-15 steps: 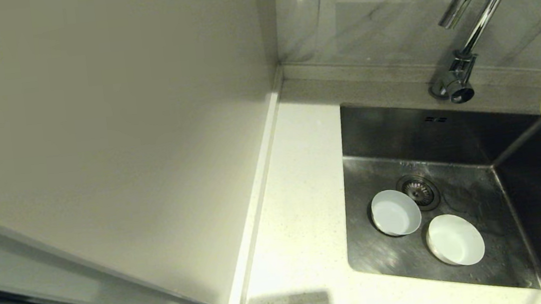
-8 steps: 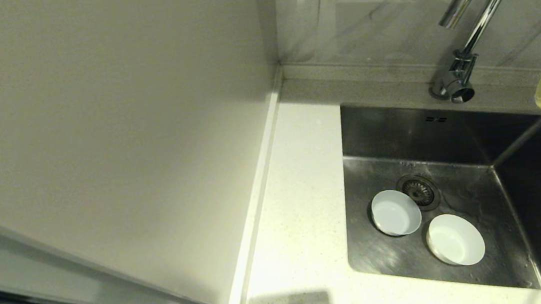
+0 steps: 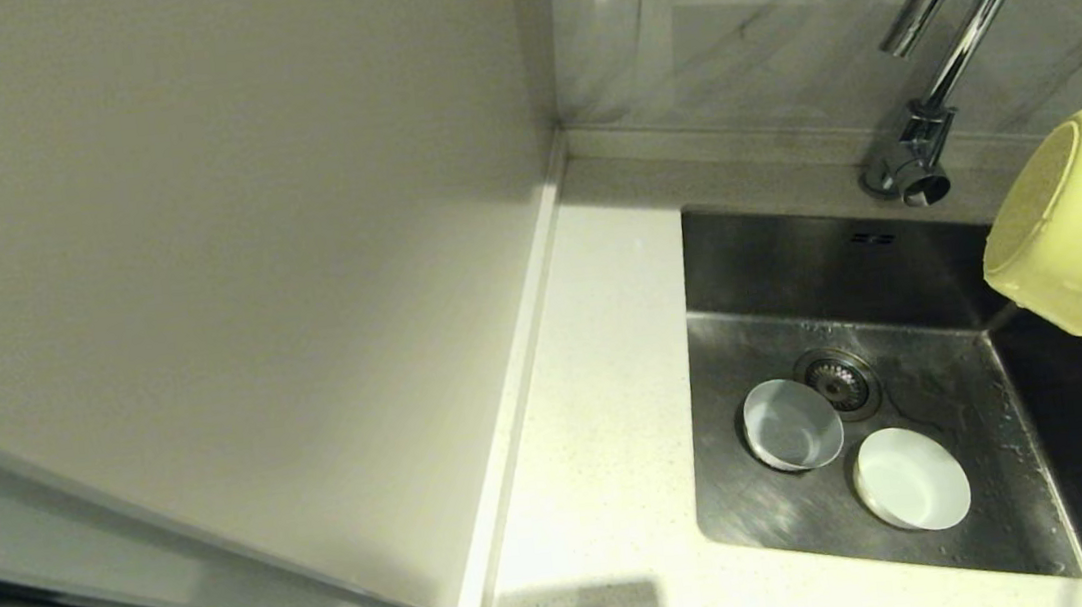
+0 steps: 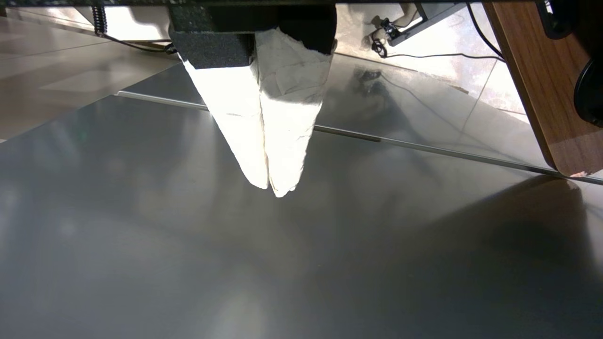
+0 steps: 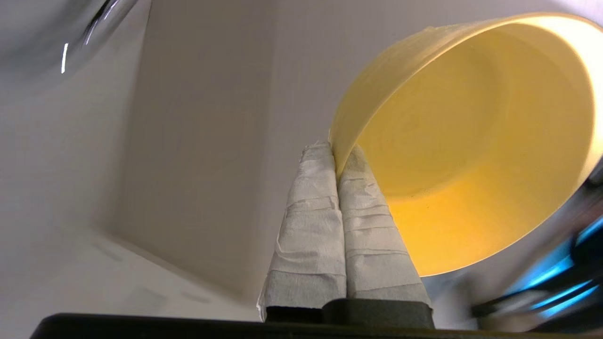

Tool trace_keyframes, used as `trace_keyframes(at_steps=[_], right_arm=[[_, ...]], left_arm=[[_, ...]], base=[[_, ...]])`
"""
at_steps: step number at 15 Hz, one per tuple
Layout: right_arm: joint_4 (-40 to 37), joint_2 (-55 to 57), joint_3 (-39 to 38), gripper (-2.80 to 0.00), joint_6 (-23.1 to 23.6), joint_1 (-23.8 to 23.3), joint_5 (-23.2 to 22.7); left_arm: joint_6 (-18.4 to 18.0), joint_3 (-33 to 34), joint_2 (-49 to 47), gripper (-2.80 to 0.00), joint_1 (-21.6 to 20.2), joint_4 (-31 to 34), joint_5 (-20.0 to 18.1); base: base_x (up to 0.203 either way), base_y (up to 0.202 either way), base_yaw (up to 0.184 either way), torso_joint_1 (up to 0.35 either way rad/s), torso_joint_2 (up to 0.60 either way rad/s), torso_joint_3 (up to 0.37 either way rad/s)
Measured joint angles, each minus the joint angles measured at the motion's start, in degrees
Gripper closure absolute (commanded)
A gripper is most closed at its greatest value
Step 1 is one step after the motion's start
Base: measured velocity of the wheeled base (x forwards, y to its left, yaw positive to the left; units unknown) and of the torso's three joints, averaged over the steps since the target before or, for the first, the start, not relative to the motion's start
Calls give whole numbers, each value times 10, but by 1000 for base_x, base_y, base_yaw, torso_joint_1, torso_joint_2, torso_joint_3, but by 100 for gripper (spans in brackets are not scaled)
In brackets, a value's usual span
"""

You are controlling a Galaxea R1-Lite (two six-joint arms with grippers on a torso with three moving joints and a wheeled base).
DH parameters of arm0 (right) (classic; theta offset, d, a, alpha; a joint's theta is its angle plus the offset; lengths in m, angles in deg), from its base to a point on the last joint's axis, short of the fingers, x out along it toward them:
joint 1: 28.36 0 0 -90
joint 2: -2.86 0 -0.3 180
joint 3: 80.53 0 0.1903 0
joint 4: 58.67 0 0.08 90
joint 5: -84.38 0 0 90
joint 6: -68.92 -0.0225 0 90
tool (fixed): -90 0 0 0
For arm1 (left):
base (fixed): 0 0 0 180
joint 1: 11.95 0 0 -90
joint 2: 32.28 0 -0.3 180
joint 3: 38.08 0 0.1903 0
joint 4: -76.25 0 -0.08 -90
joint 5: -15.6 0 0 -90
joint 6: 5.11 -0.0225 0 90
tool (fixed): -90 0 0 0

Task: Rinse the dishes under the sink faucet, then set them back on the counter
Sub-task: Put a bowl back to the table from the sink

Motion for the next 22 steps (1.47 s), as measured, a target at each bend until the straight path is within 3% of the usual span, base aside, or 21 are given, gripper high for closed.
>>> trace_keyframes(at_steps=[3, 5, 7, 10, 12, 13, 15, 19, 22], right_arm=[[145, -27, -31, 0, 183, -35, -10], [298, -42, -46, 0, 271, -50, -25], [475, -50, -80, 0, 300, -66, -32], [715, -58, -156, 0, 305, -84, -36], [738, -59, -147, 0, 278, -94, -36], [704, -58, -127, 0, 259, -99, -36], [564, -52, -68, 0, 231, -105, -27], [127, -30, 36, 0, 217, -81, 89], [-203, -17, 116, 0, 229, -12, 179]], left_arm=[[0, 0, 0, 0, 0, 0, 0], [0, 0, 0, 0, 0, 0, 0], [0, 0, 0, 0, 0, 0, 0], [0, 0, 0, 0, 0, 0, 0], [0, 0, 0, 0, 0, 0, 0], [0, 0, 0, 0, 0, 0, 0], [0, 0, 0, 0, 0, 0, 0], [0, 0, 0, 0, 0, 0, 0], [0, 0, 0, 0, 0, 0, 0]], base=[[0, 0, 0, 0, 0, 0], [0, 0, 0, 0, 0, 0], [0, 0, 0, 0, 0, 0], [0, 0, 0, 0, 0, 0], [0, 0, 0, 0, 0, 0], [0, 0, 0, 0, 0, 0], [0, 0, 0, 0, 0, 0], [0, 0, 0, 0, 0, 0], [0, 0, 0, 0, 0, 0]])
